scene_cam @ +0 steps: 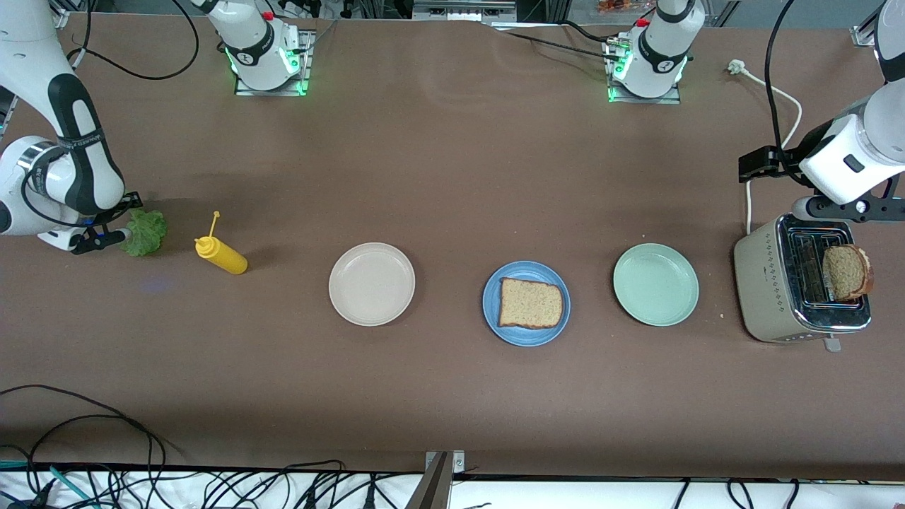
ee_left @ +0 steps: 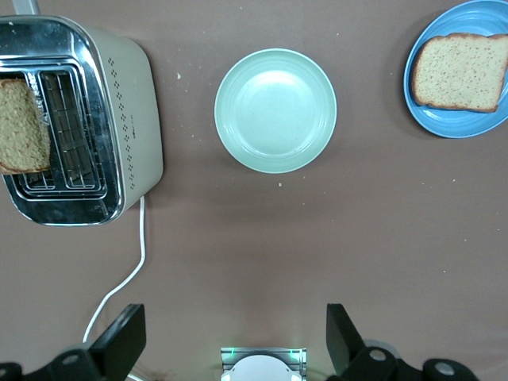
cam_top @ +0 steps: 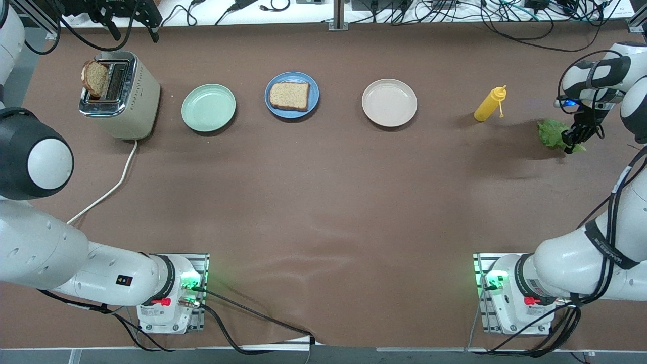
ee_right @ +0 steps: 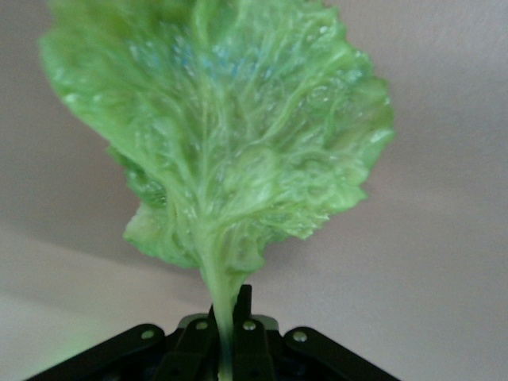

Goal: Make sandwich in blue plate with both arms
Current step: 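Grasp the green lettuce leaf by its stem with the right gripper, then carry the lettuce over the bread on the blue plate, then release the lettuce onto the bread and raise the right gripper away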

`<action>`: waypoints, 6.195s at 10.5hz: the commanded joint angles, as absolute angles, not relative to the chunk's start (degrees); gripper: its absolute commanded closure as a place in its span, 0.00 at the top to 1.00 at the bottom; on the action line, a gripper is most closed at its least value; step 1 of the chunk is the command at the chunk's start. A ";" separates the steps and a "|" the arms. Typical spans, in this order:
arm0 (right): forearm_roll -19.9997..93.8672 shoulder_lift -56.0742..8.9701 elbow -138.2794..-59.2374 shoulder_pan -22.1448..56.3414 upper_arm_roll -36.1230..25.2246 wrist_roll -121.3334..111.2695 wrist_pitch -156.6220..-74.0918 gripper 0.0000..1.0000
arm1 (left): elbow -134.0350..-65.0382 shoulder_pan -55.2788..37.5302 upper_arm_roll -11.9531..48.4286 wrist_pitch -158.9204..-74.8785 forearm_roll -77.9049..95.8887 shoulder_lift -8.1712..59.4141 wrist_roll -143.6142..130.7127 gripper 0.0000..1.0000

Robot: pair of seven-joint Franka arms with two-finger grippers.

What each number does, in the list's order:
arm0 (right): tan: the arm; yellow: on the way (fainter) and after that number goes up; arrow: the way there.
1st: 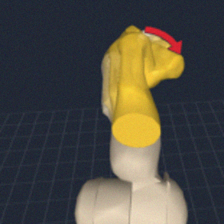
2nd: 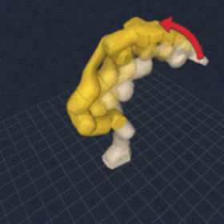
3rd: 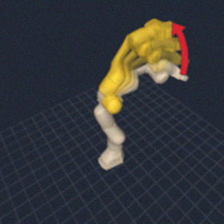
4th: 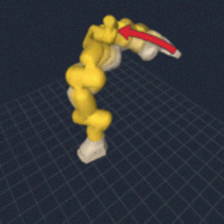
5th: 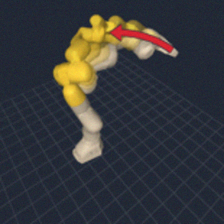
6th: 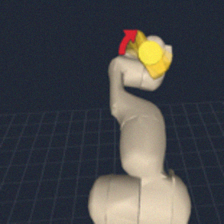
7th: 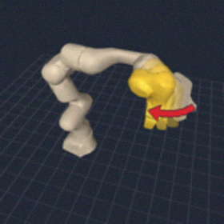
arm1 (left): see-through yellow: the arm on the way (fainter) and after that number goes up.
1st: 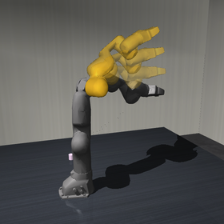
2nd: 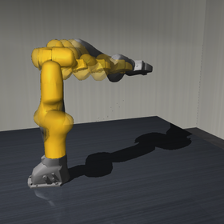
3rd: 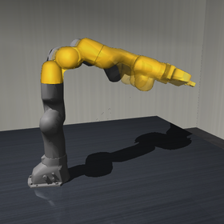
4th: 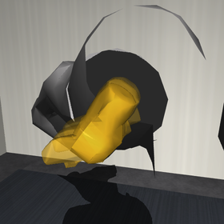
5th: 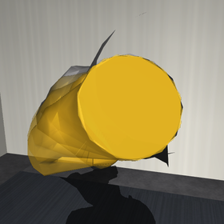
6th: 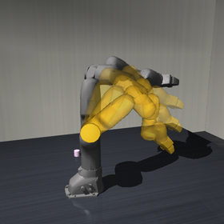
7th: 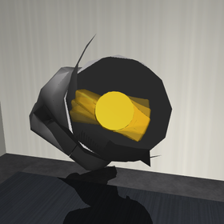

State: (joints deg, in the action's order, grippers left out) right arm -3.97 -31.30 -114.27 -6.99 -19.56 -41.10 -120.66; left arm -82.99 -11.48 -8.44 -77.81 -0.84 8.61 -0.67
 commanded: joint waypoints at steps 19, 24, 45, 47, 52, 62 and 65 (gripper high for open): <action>5.81 -15.72 -87.54 -0.38 26.02 -1.68 -107.89 0.00 | -79.11 7.82 12.48 -77.70 -3.87 8.53 -1.05 1.00; -8.66 -26.78 -85.70 14.48 25.75 11.92 -128.90 0.00 | -81.01 8.09 13.27 -78.31 -3.34 7.13 -5.07 1.00; -24.43 -59.41 -64.51 43.85 3.08 27.68 -157.14 0.00 | -96.77 9.84 12.39 -91.58 -3.25 -2.99 -5.89 1.00; -24.52 -60.37 -64.51 45.26 1.50 27.86 -157.15 0.00 | -95.98 10.89 12.39 -91.58 -2.38 -2.20 -5.89 1.00; -24.52 -61.61 -64.51 45.97 0.36 27.95 -158.20 0.00 | -95.62 12.74 12.39 -91.58 -1.23 -1.15 -5.80 1.00; -24.09 -61.09 -64.60 45.97 0.44 27.95 -159.09 0.90 | -95.62 13.36 12.39 -91.58 -1.14 -0.97 -5.89 1.00; -19.88 -56.71 -64.60 45.97 0.70 27.51 -149.90 1.00 | -95.71 13.36 12.39 -91.32 -1.23 -0.97 -5.89 1.00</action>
State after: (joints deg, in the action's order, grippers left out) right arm -23.11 -59.73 -65.89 45.51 0.92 27.99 -157.44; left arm -96.98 12.73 11.97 -91.82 -2.08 -1.66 -5.59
